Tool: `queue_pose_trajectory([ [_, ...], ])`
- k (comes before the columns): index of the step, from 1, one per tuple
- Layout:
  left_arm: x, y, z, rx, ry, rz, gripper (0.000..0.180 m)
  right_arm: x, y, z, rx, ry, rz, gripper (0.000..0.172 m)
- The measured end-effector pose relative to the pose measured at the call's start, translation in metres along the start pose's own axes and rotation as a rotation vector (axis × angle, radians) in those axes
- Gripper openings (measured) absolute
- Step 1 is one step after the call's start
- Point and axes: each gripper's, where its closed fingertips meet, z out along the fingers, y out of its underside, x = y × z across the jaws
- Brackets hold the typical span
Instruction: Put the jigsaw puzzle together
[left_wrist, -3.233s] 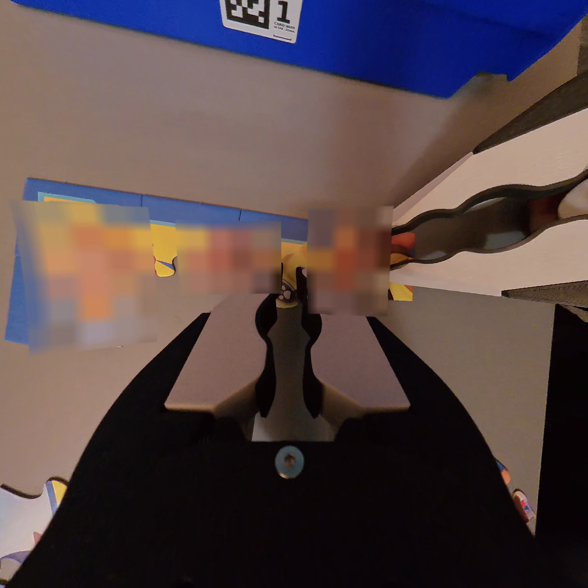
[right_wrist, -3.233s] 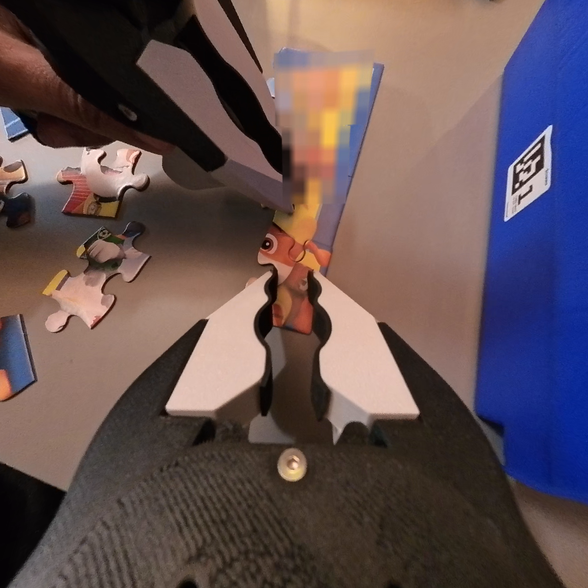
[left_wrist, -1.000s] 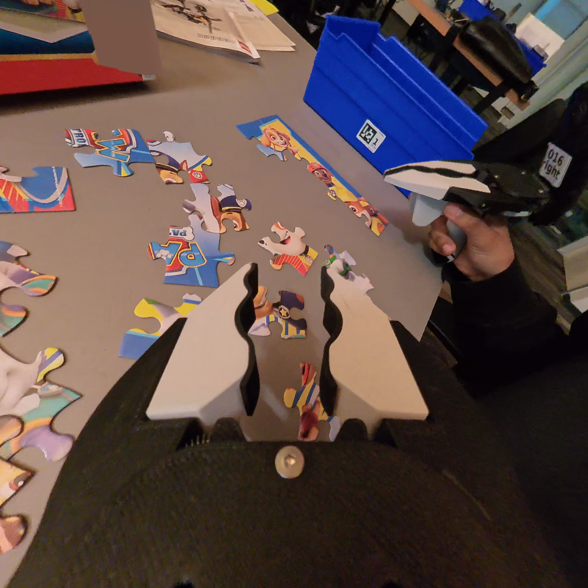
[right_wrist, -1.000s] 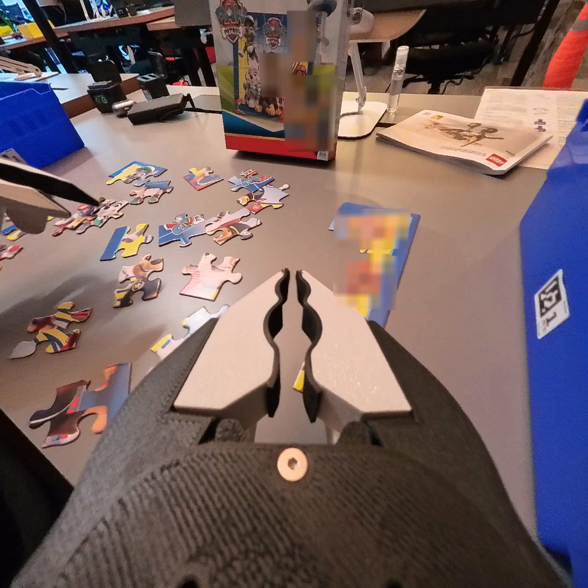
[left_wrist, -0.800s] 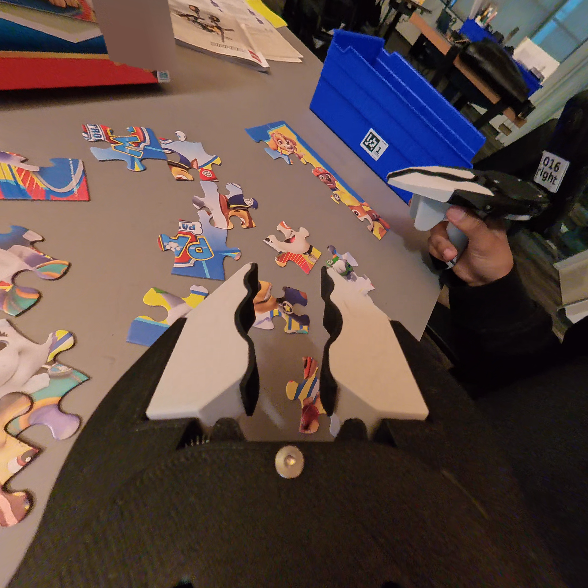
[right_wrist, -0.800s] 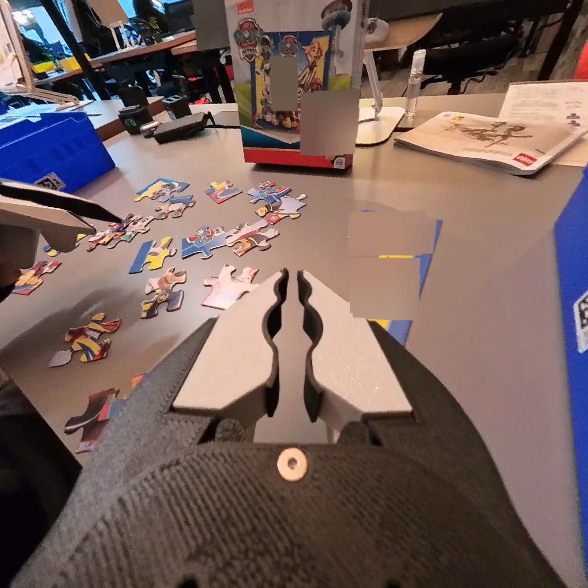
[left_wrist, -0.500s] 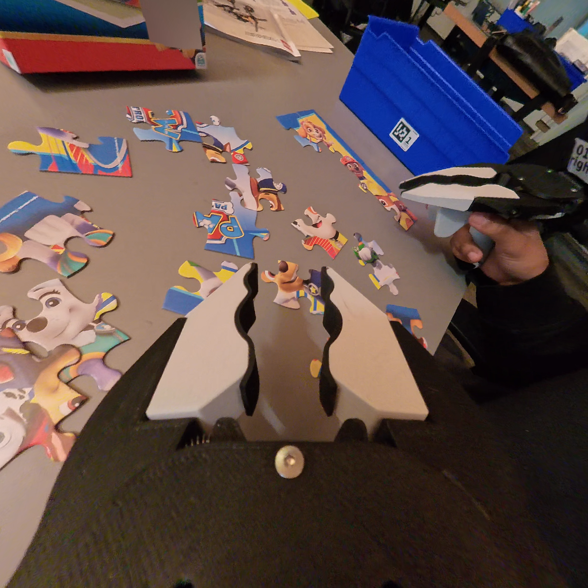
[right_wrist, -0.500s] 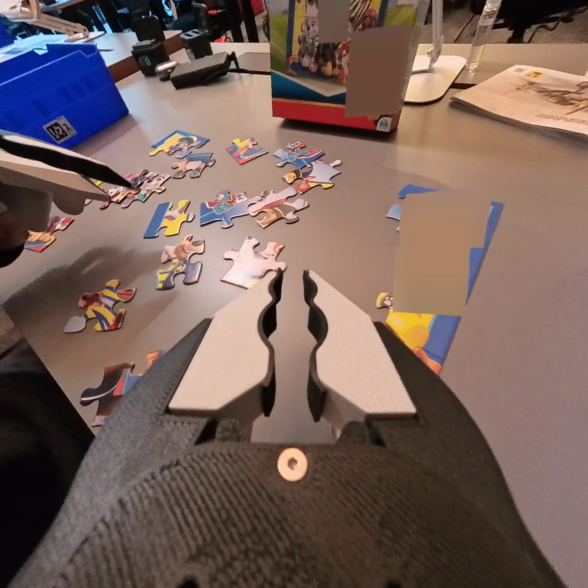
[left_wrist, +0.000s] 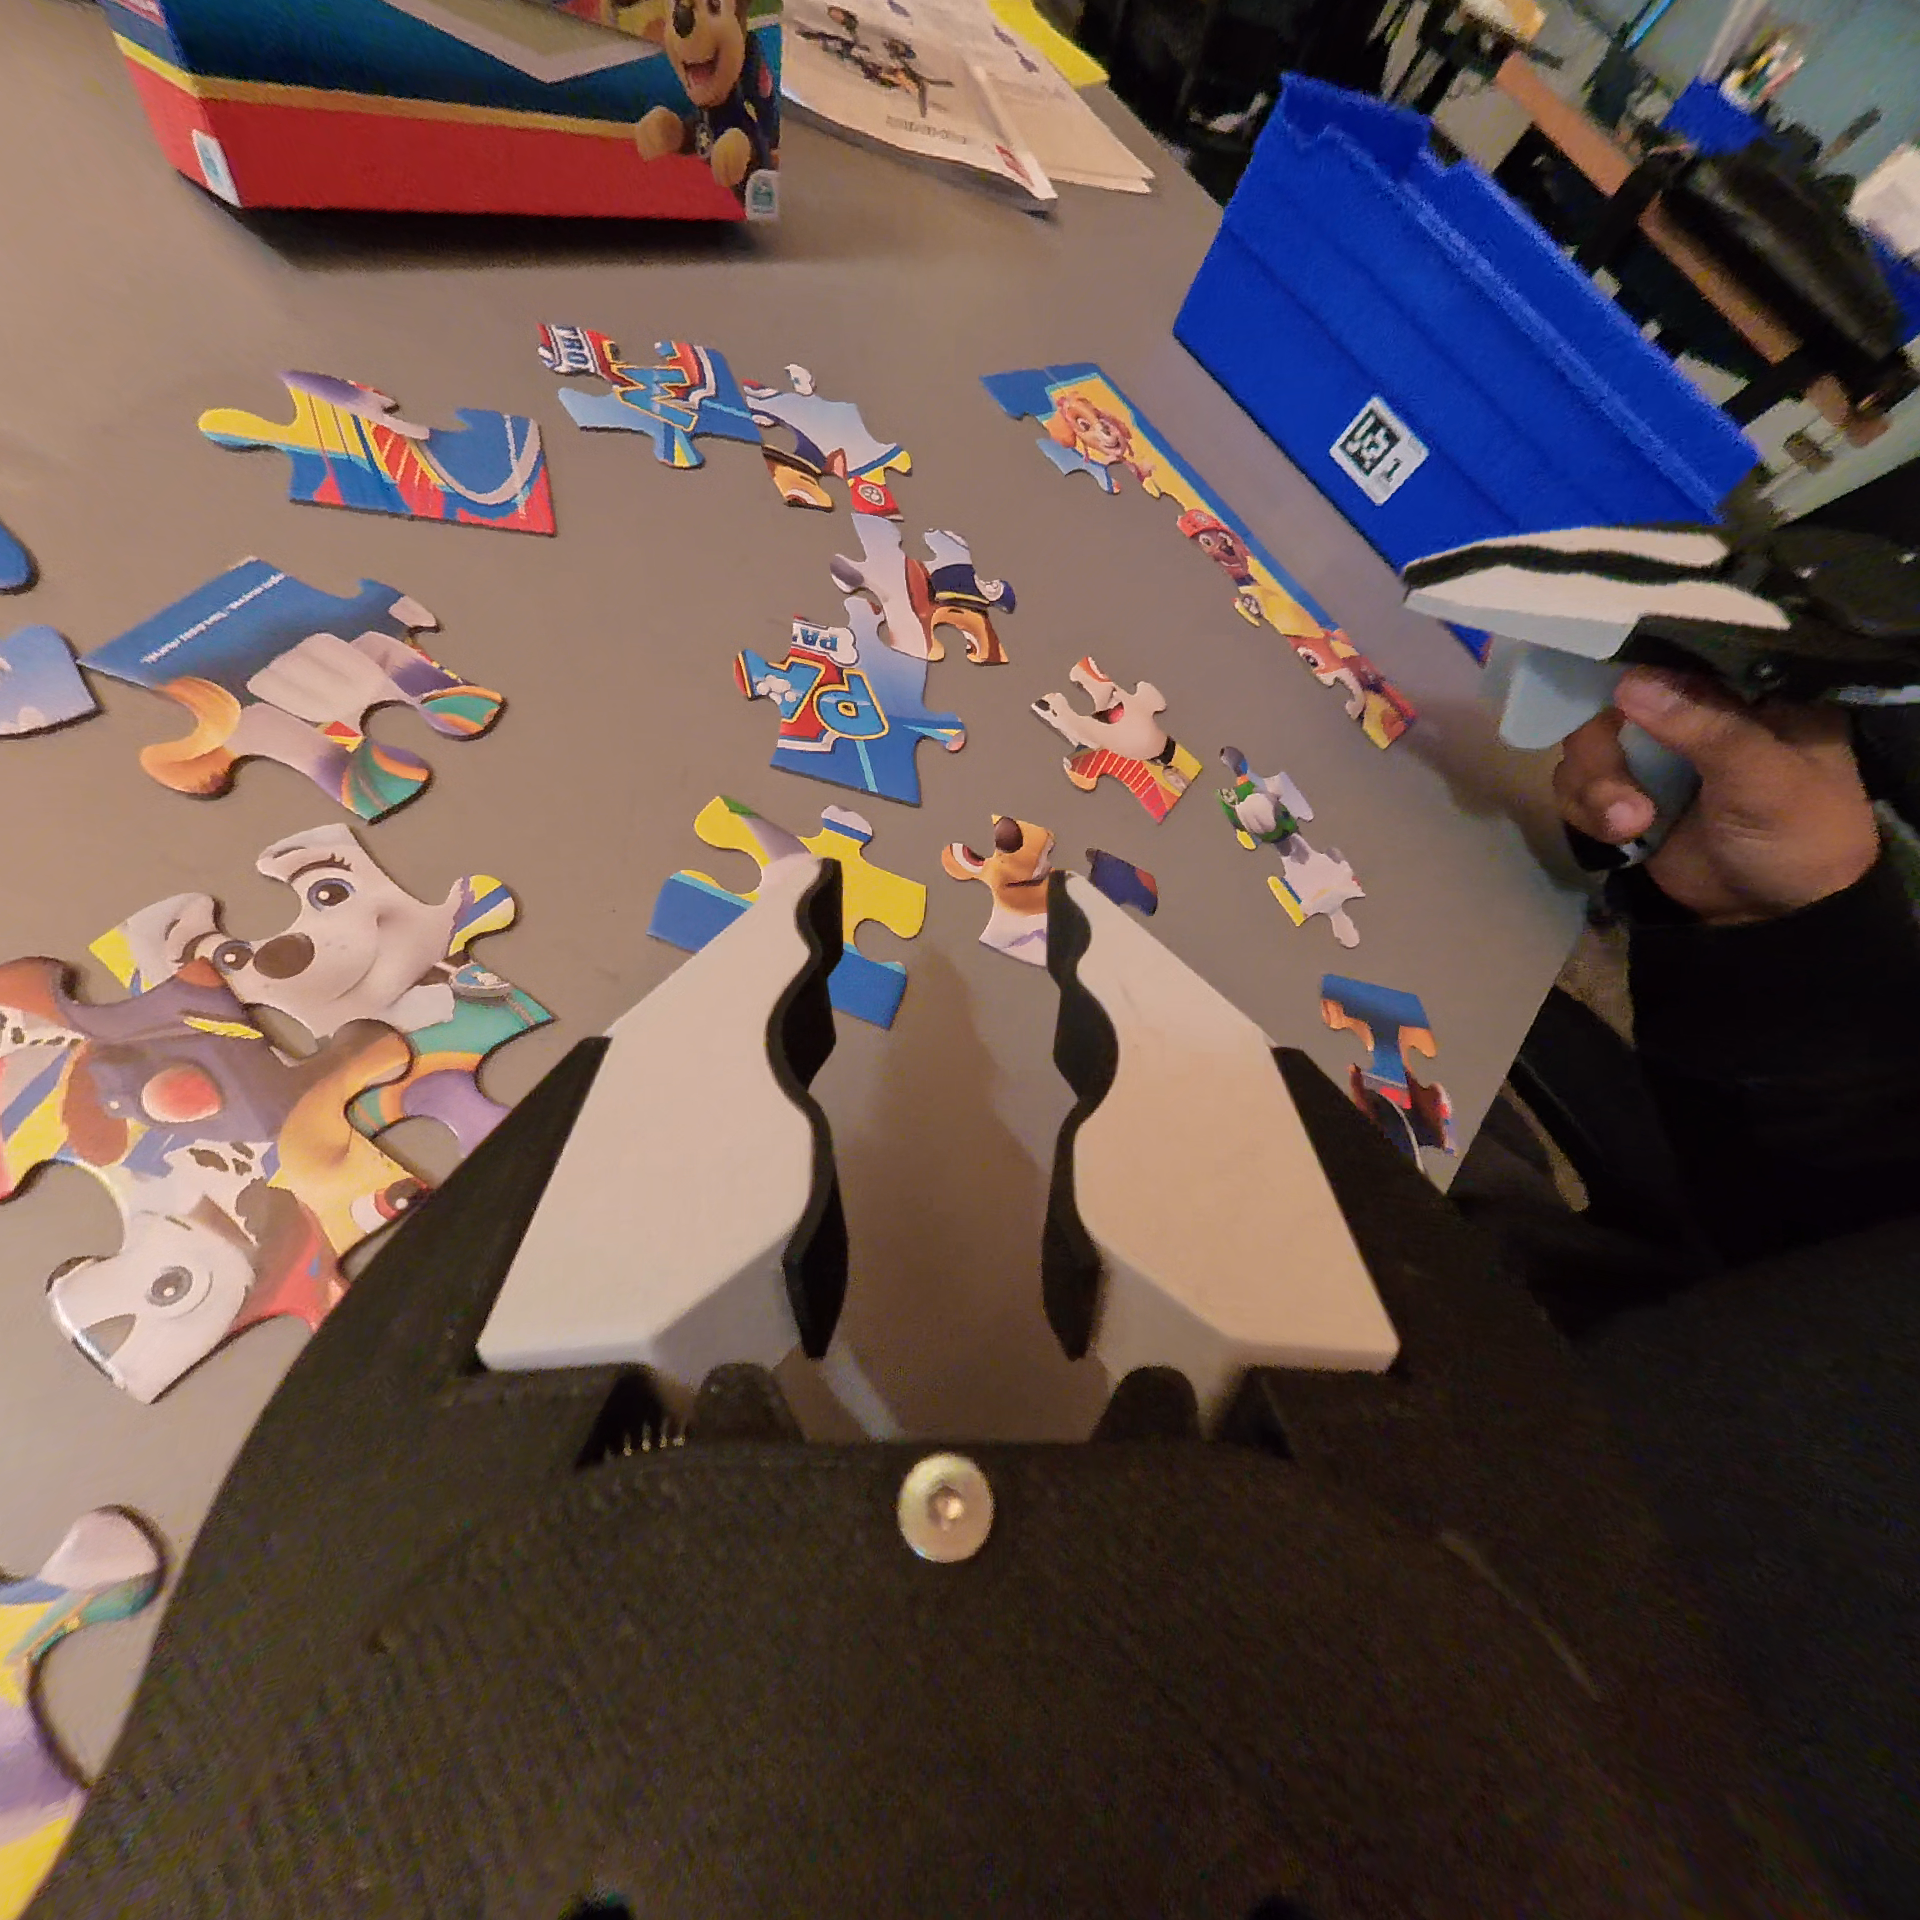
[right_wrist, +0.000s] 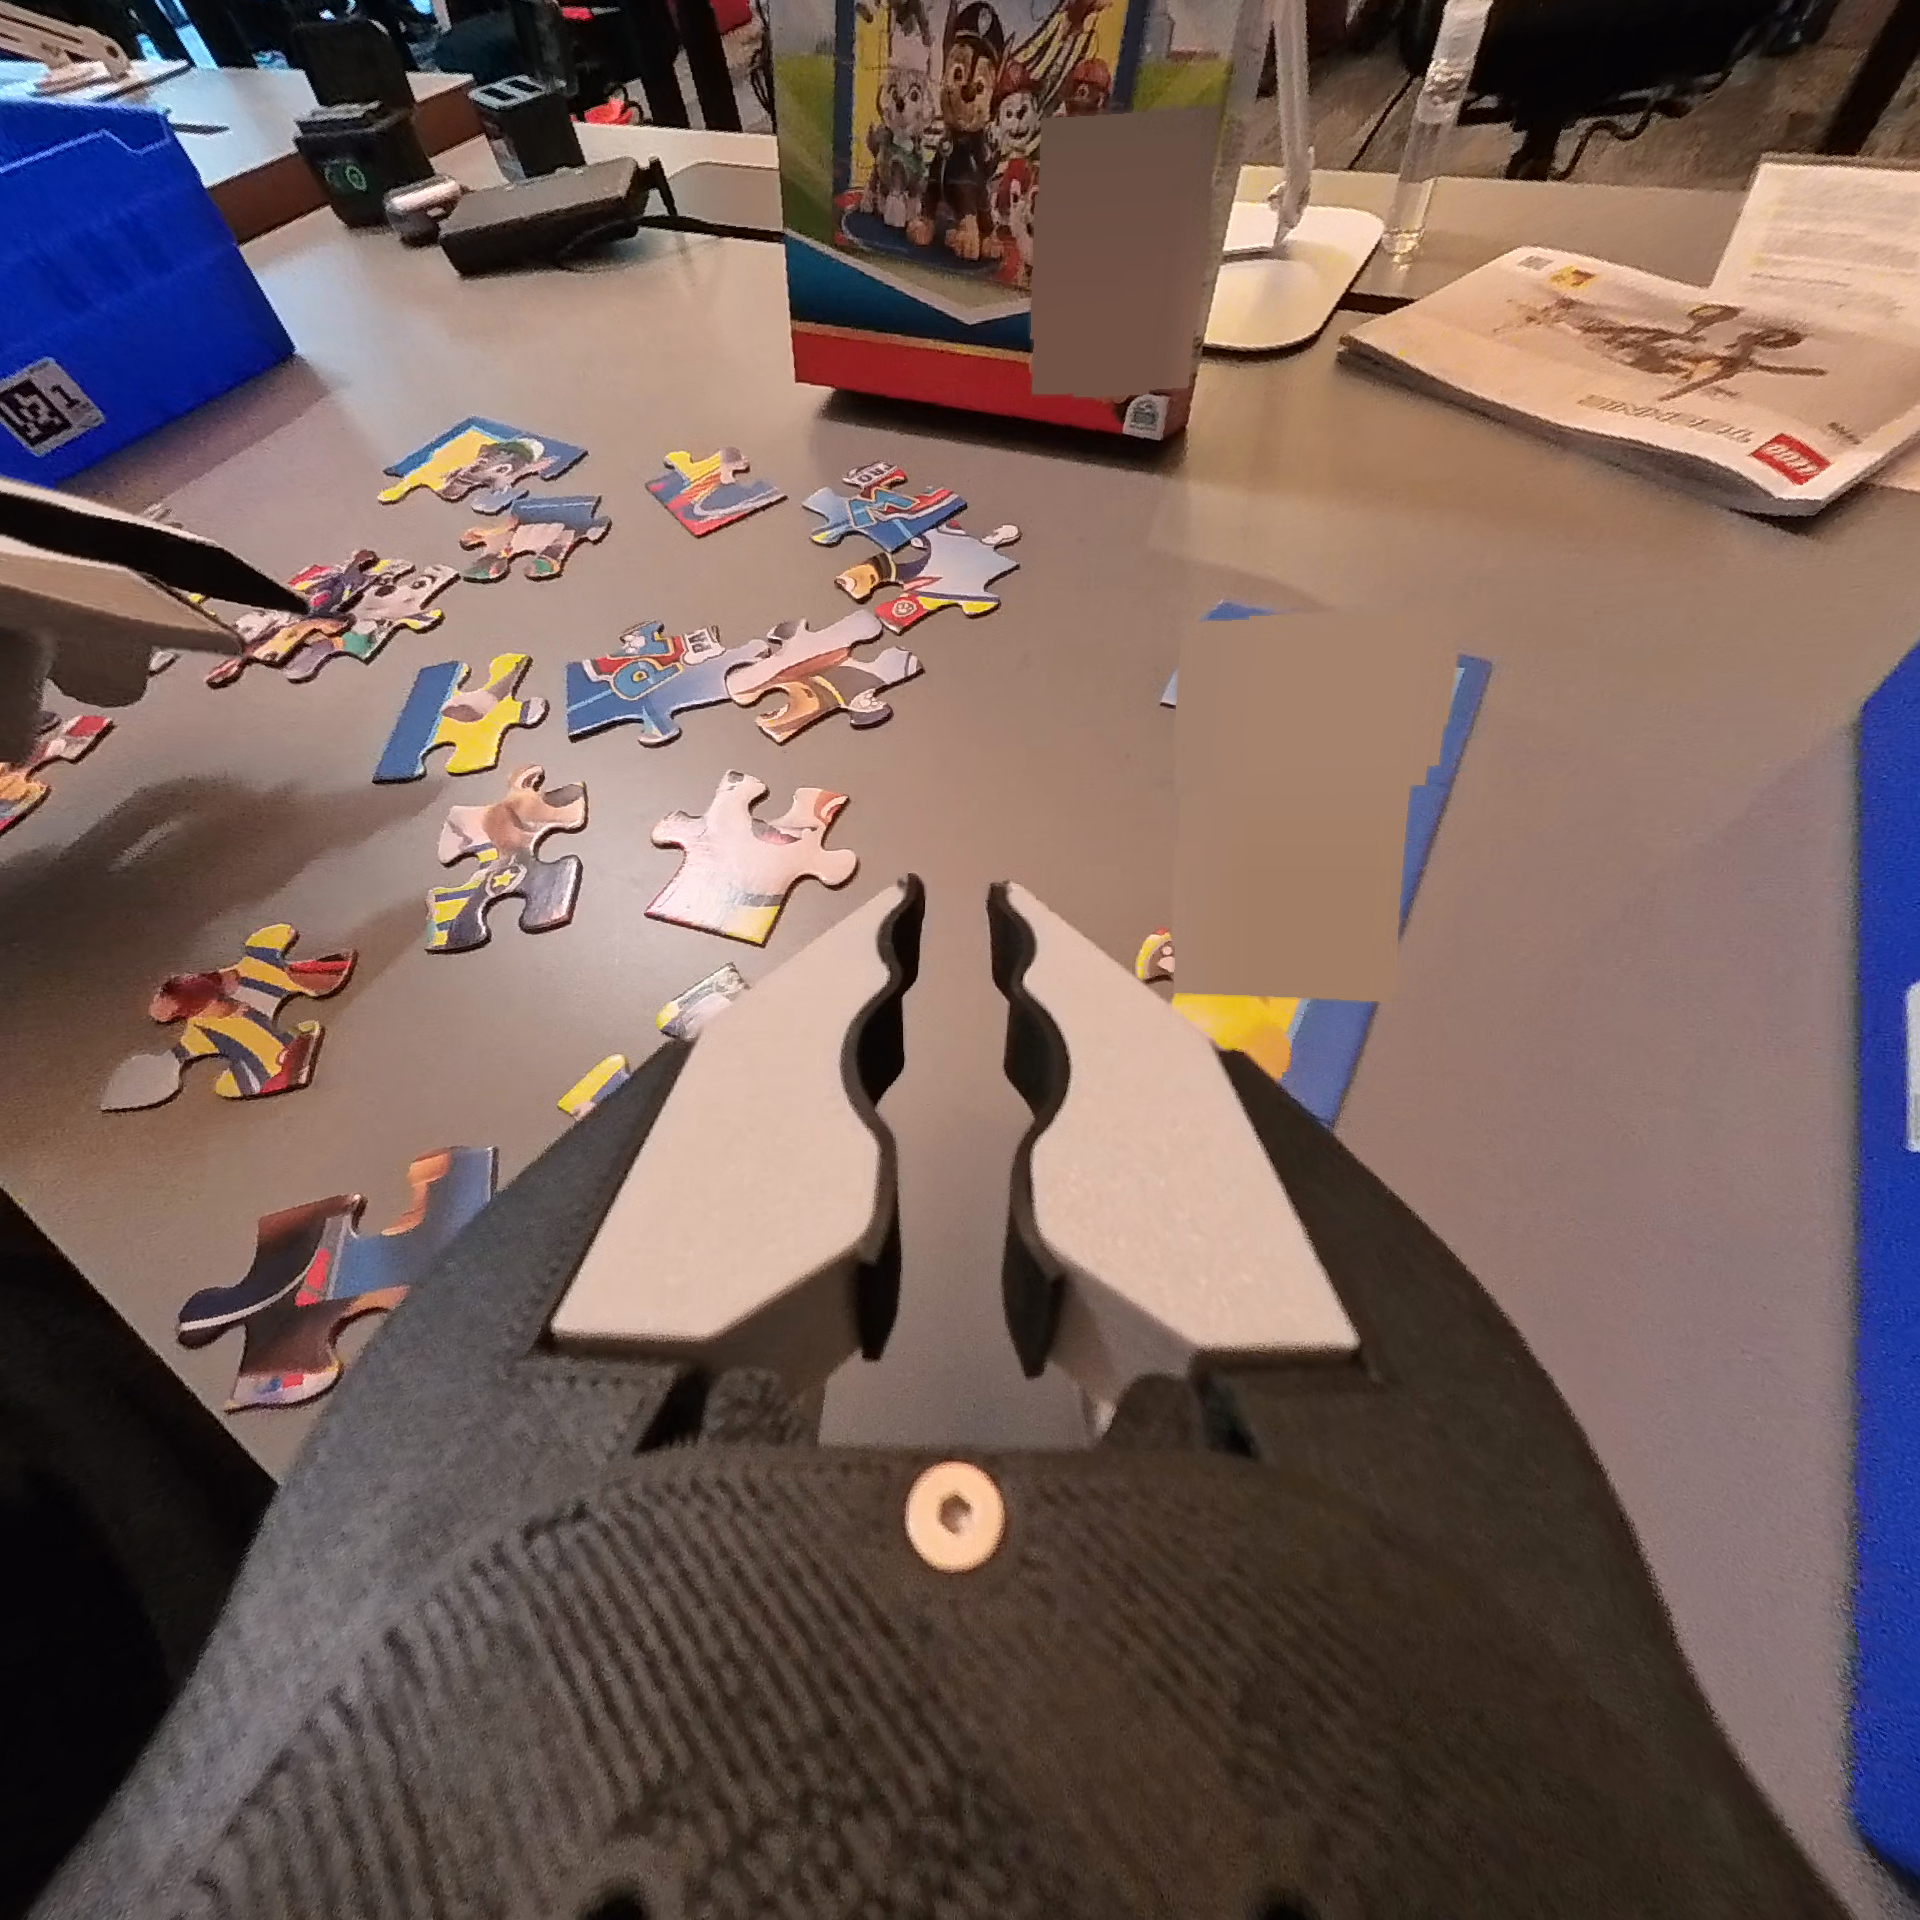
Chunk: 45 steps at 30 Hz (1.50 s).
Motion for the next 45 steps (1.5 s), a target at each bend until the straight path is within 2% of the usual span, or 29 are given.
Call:
queue_pose_trajectory([
  [4,0.006,-0.002,0.002,0.012,0.036,-0.008,0.038,0.002,0.000,0.000,-0.010,0.015,-0.015,0.012],
  [7,0.024,-0.001,0.017,-0.030,0.086,0.038,0.043,0.013,0.004,-0.004,-0.038,0.078,-0.053,0.012],
  [11,0.041,0.005,0.055,-0.150,0.093,0.188,0.067,0.032,0.004,-0.018,-0.026,0.147,-0.060,0.012],
  [16,0.053,0.009,0.105,-0.286,0.090,0.418,0.068,0.049,0.005,-0.037,0.014,0.182,-0.012,0.011],
  [21,0.054,0.017,0.137,-0.414,0.131,0.490,0.067,0.053,0.012,-0.041,0.028,0.178,0.010,0.012],
  [25,0.055,0.019,0.142,-0.438,0.132,0.576,0.065,0.051,0.015,-0.039,0.045,0.143,0.035,0.012],
  [27,0.060,0.020,0.142,-0.445,0.152,0.606,0.057,0.044,0.016,-0.035,0.044,0.097,0.044,0.013],
  [34,0.068,0.023,0.143,-0.483,0.179,0.658,0.040,-0.029,0.043,-0.015,-0.146,-0.210,-0.029,0.018],
  [37,0.070,0.023,0.142,-0.489,0.173,0.684,0.036,-0.046,0.060,-0.008,-0.238,-0.214,-0.115,0.022],
  [41,0.065,0.022,0.142,-0.493,0.136,0.721,0.053,-0.056,0.068,-0.003,-0.264,-0.216,-0.147,0.023],
  [45,0.073,0.031,0.138,-0.549,0.220,0.702,0.042,-0.060,0.068,0.001,-0.278,-0.220,-0.125,0.027],
])
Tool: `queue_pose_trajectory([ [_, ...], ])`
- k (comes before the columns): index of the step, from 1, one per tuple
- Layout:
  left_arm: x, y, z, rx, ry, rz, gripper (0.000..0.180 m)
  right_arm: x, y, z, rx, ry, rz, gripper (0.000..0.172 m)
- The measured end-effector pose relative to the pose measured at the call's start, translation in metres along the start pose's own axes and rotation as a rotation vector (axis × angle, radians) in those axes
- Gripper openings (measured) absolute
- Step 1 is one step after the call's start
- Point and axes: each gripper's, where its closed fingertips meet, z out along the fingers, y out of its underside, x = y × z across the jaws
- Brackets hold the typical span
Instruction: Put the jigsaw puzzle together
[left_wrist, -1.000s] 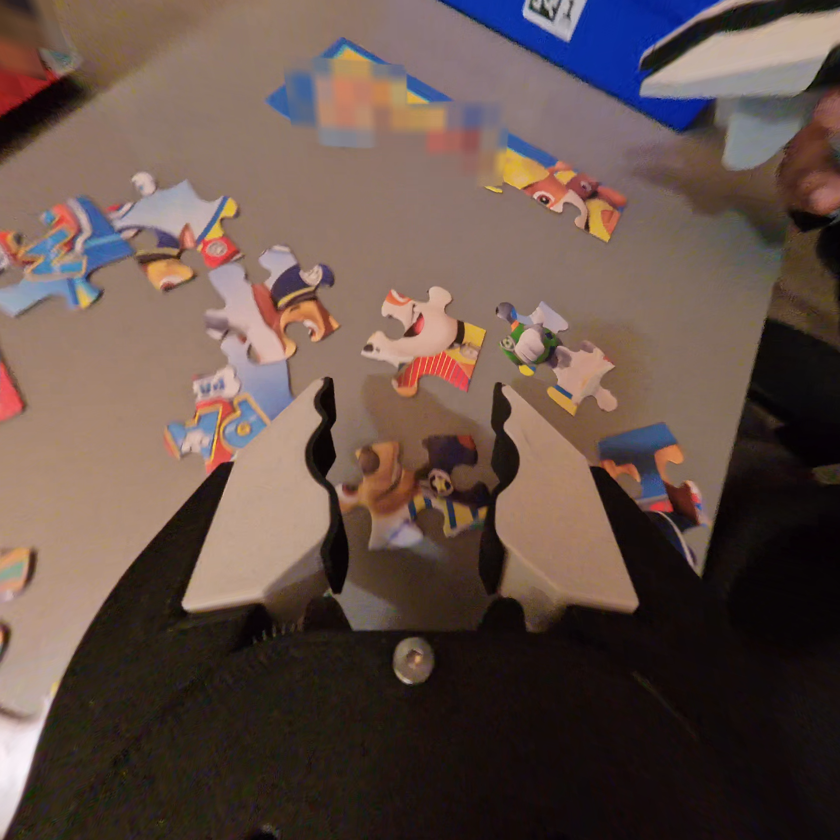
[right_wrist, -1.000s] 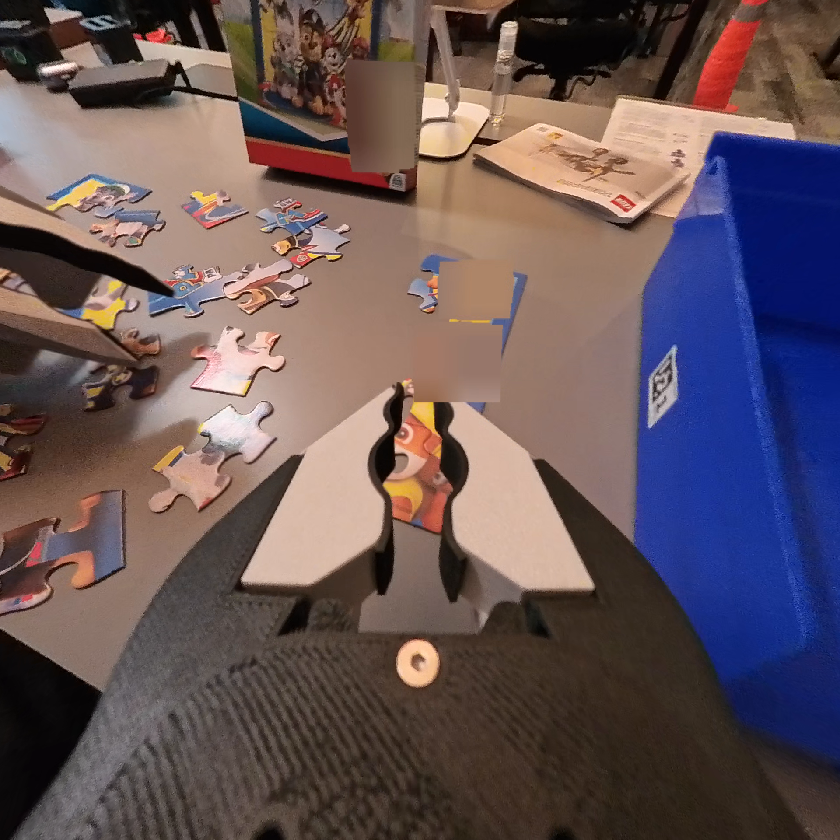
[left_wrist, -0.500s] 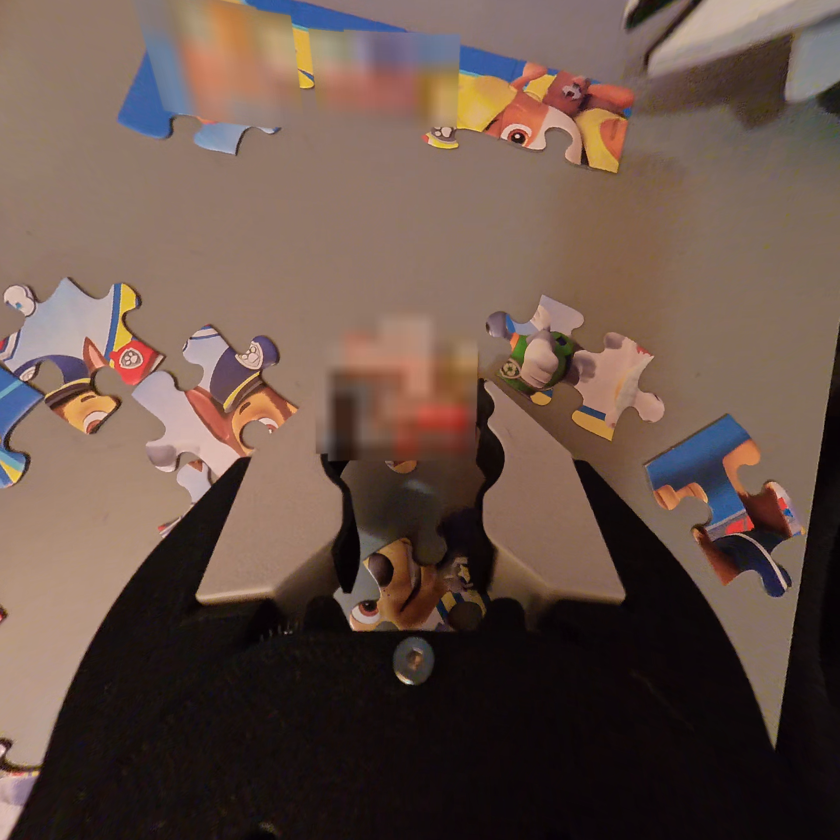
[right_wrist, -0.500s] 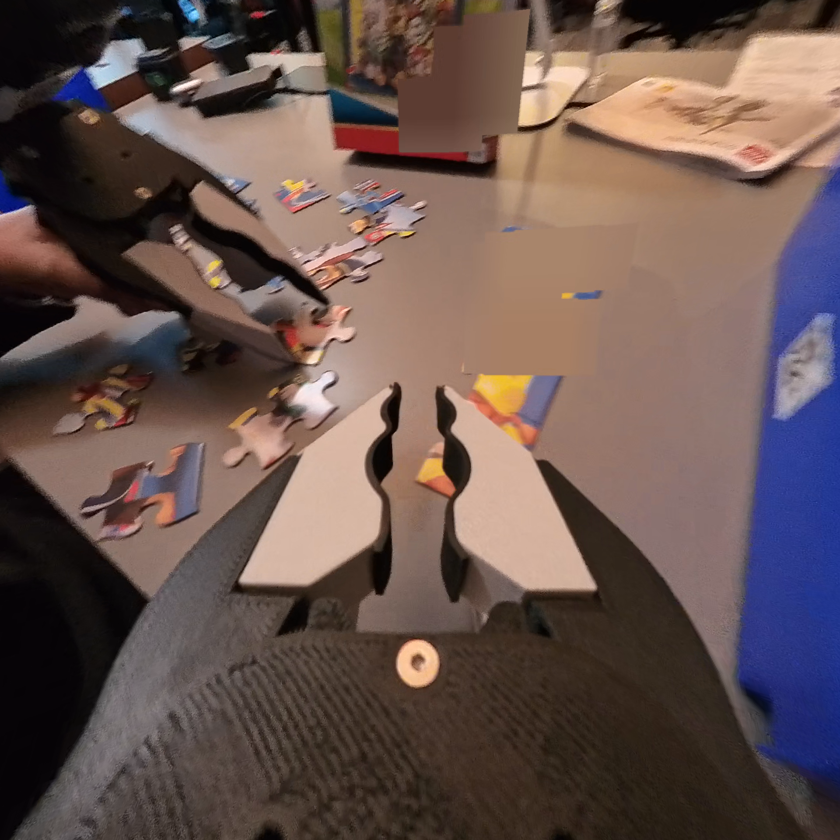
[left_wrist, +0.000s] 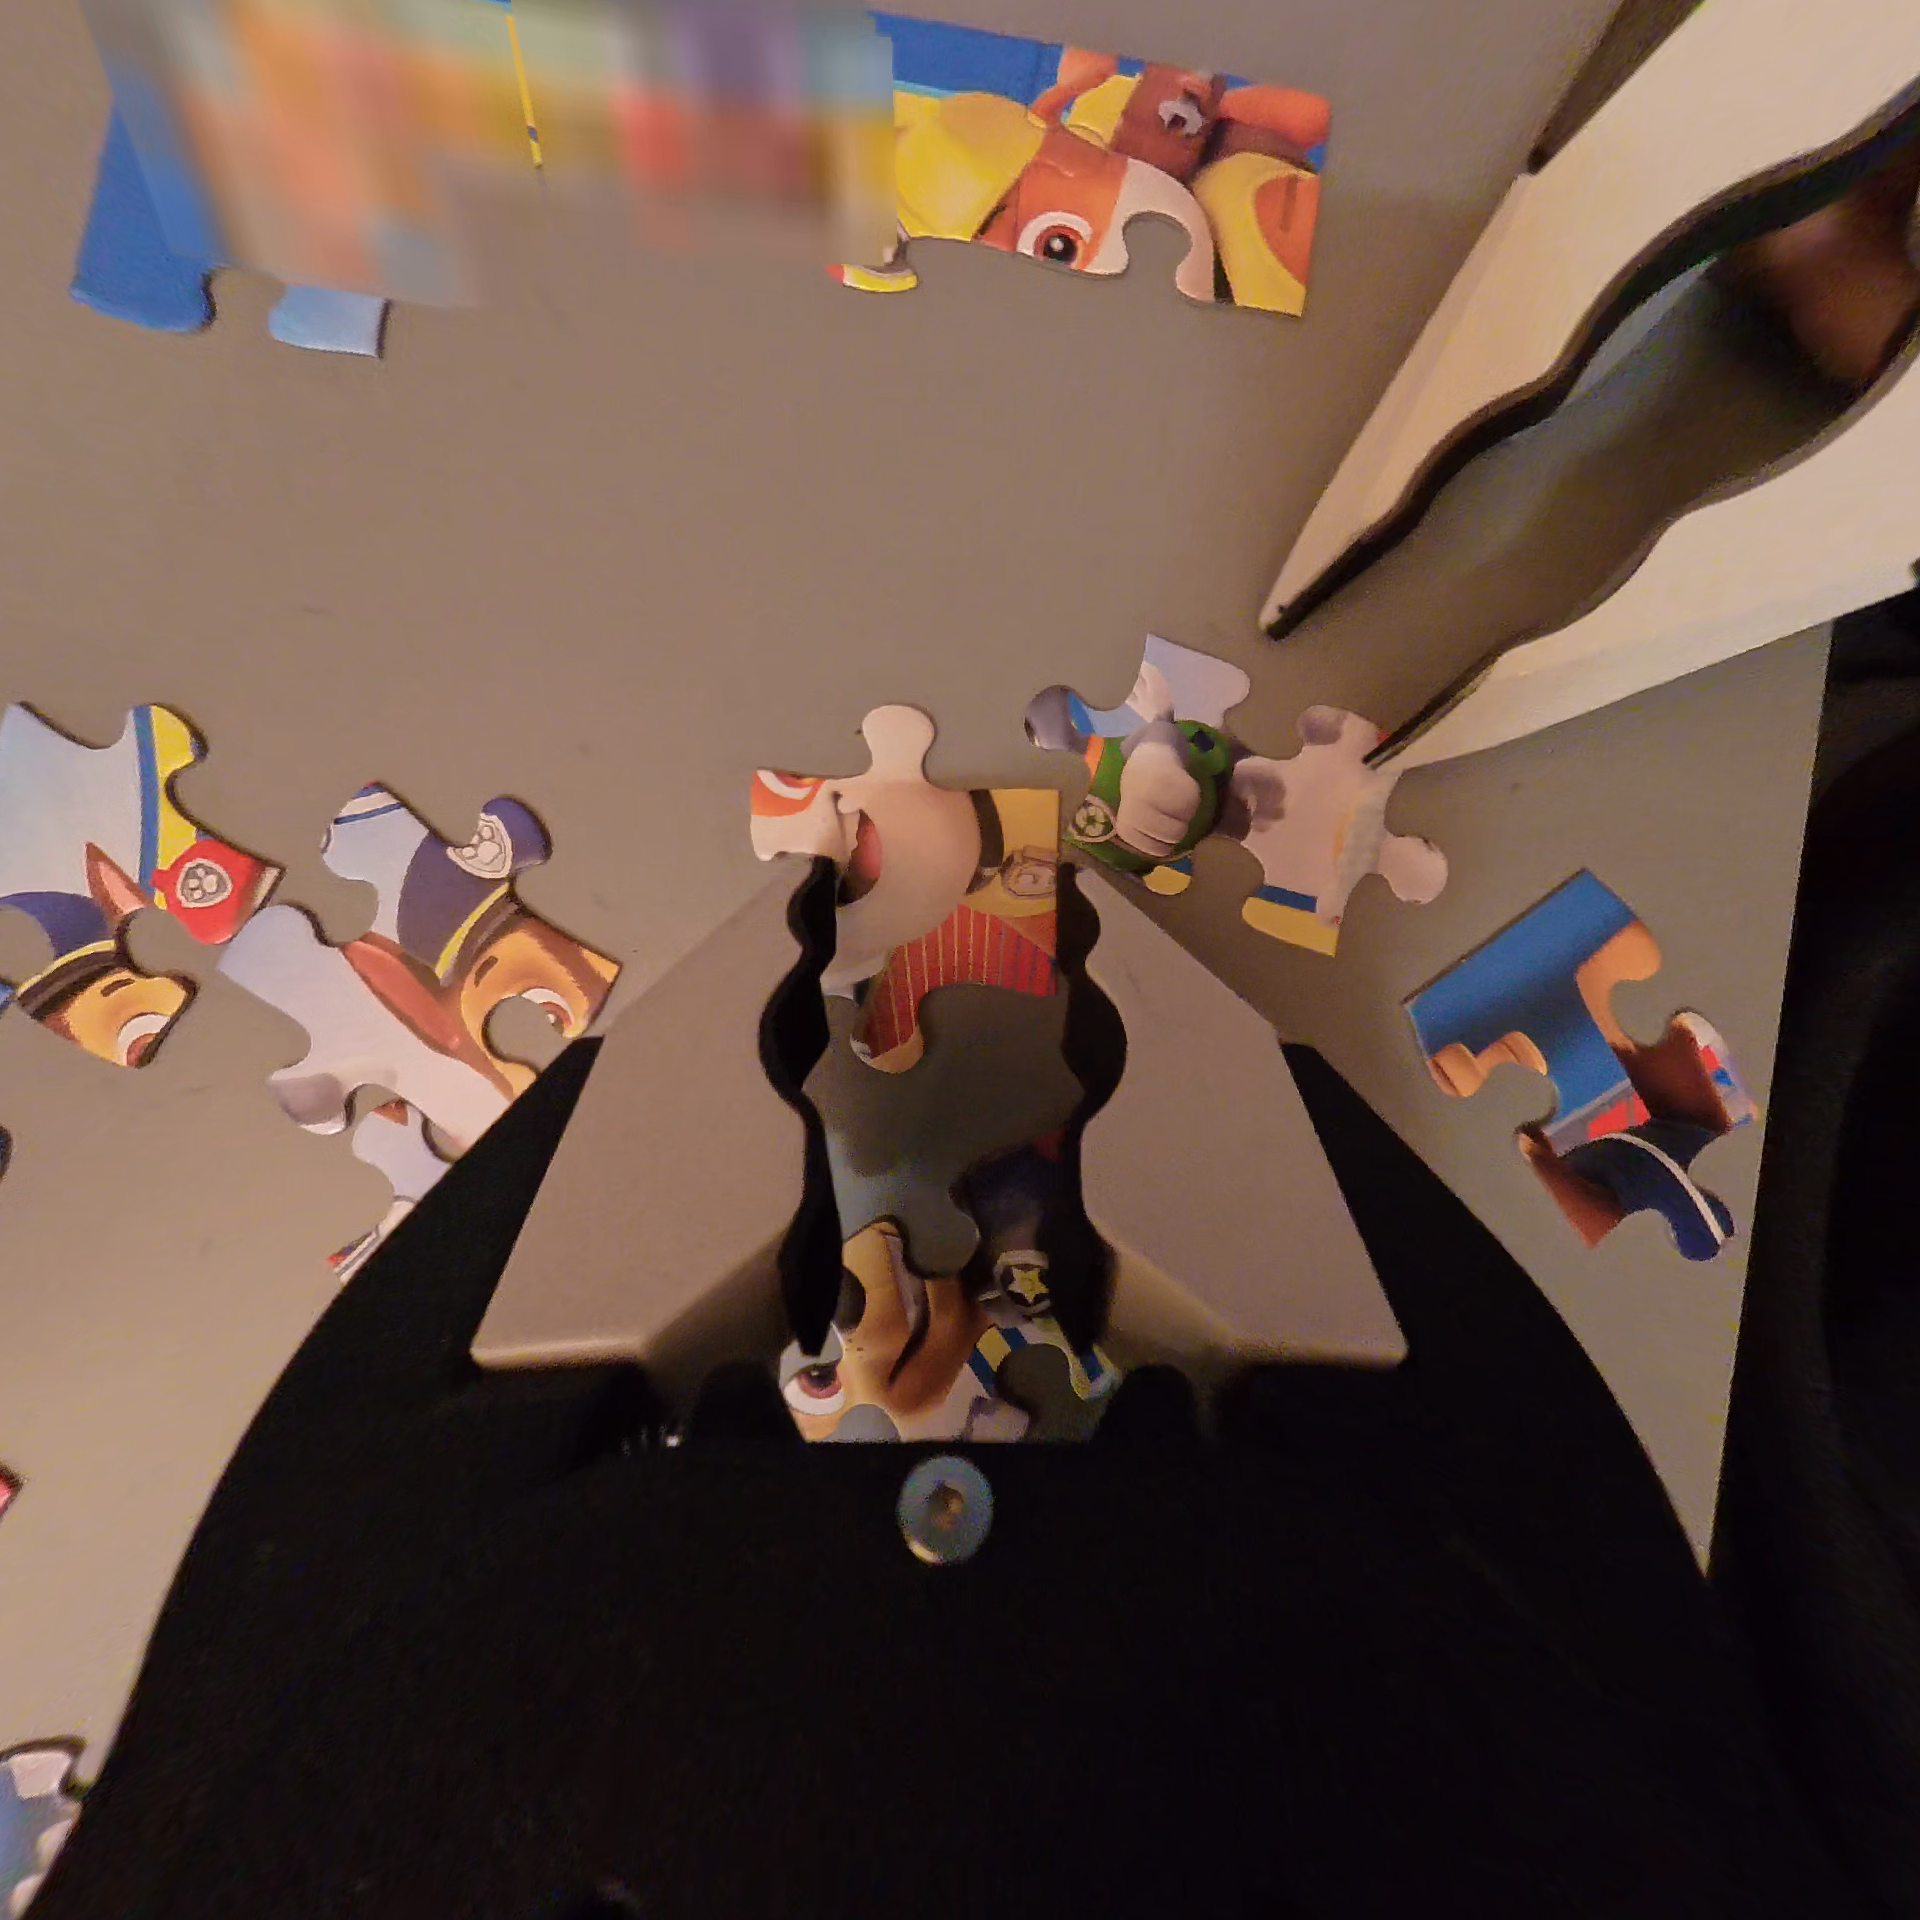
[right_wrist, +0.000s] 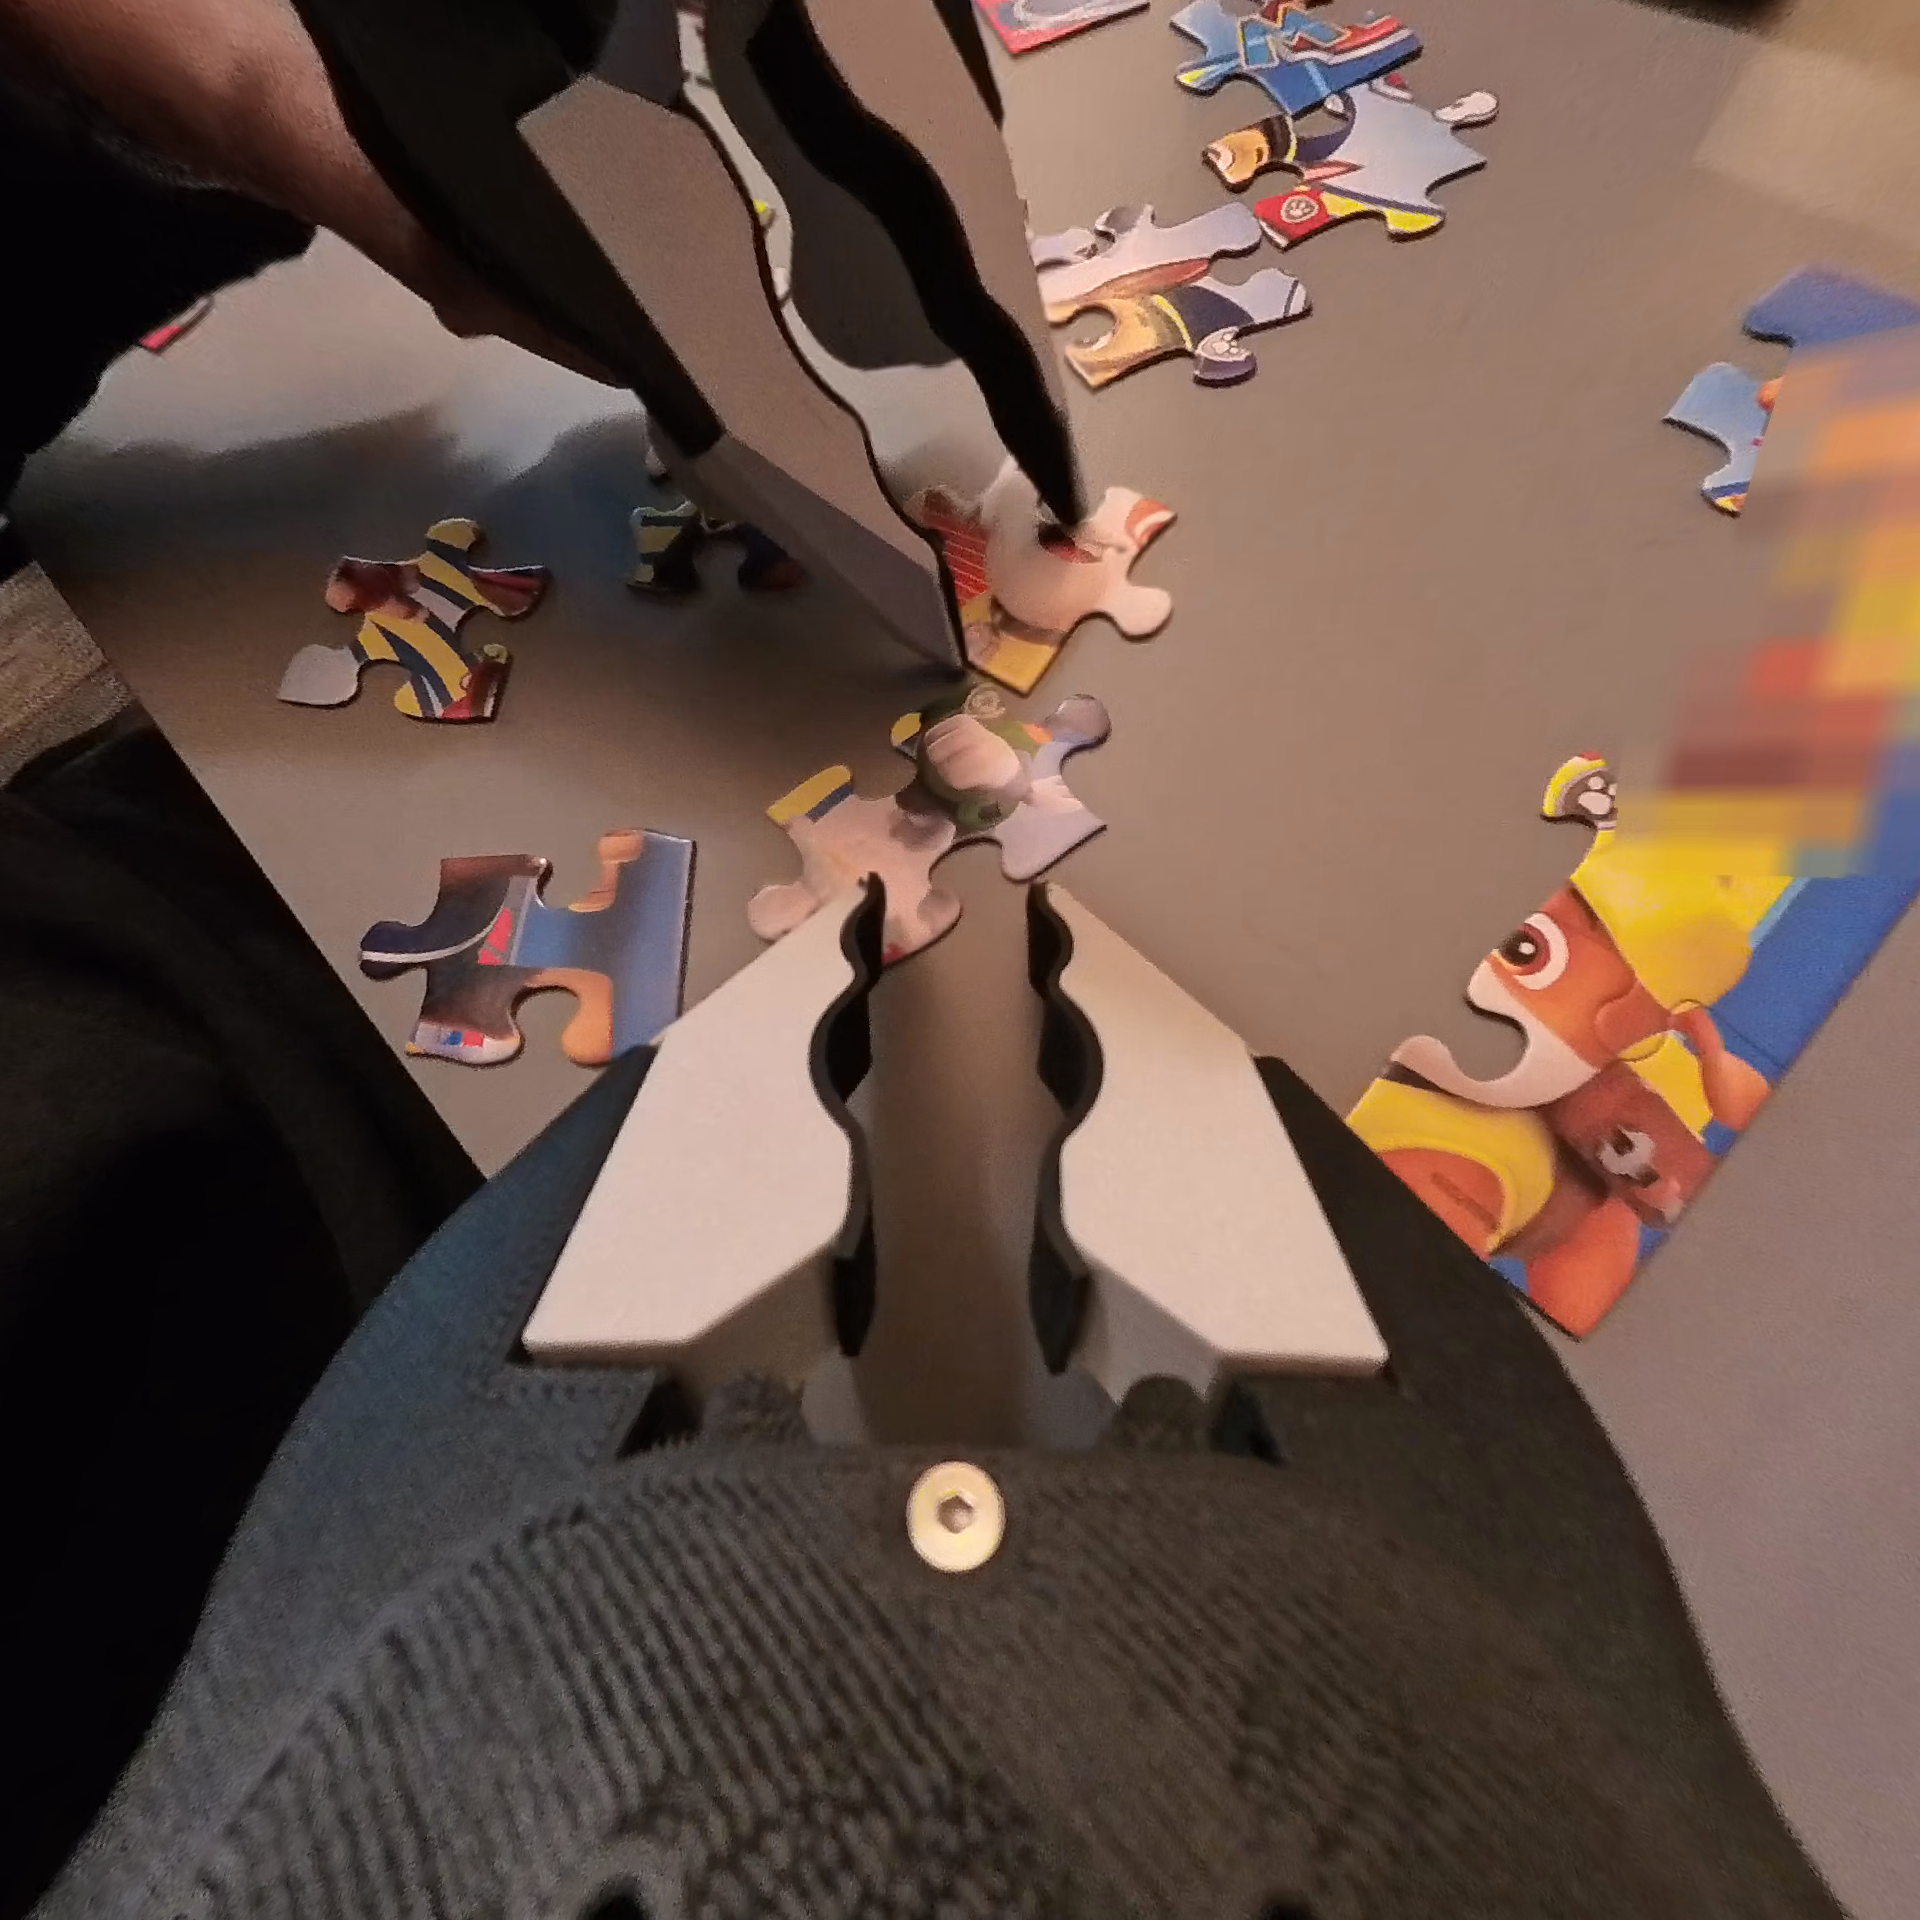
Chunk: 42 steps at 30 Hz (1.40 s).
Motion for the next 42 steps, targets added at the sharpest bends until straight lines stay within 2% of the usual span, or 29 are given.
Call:
queue_pose_trajectory([
  [7,-0.002,-0.001,0.000,-0.021,0.015,0.020,0.040,-0.006,-0.004,0.011,-0.034,-0.012,-0.012,0.030],
  [11,-0.019,-0.006,0.002,-0.022,-0.015,0.026,0.040,-0.015,-0.009,0.019,-0.030,-0.047,-0.020,0.028],
  [20,-0.032,-0.041,0.028,-0.024,0.052,0.081,0.040,-0.027,-0.019,0.034,-0.037,-0.020,-0.113,0.024],
  [24,-0.020,-0.061,0.029,0.027,0.047,0.129,0.040,0.004,-0.017,0.010,-0.011,0.095,-0.089,0.023],
  [28,0.001,-0.075,0.023,0.078,0.093,0.133,0.039,0.046,-0.007,-0.030,0.042,0.190,0.029,0.023],
  [32,0.025,-0.083,0.028,0.070,0.150,0.128,0.039,0.087,0.010,-0.062,0.075,0.300,0.131,0.022],
  [38,0.044,-0.086,0.050,-0.013,0.135,0.168,0.040,0.094,0.002,-0.064,0.190,0.253,0.173,0.017],
  [42,0.047,-0.083,0.056,-0.055,0.120,0.153,0.040,0.102,0.001,-0.059,0.189,0.273,0.173,0.011],
])
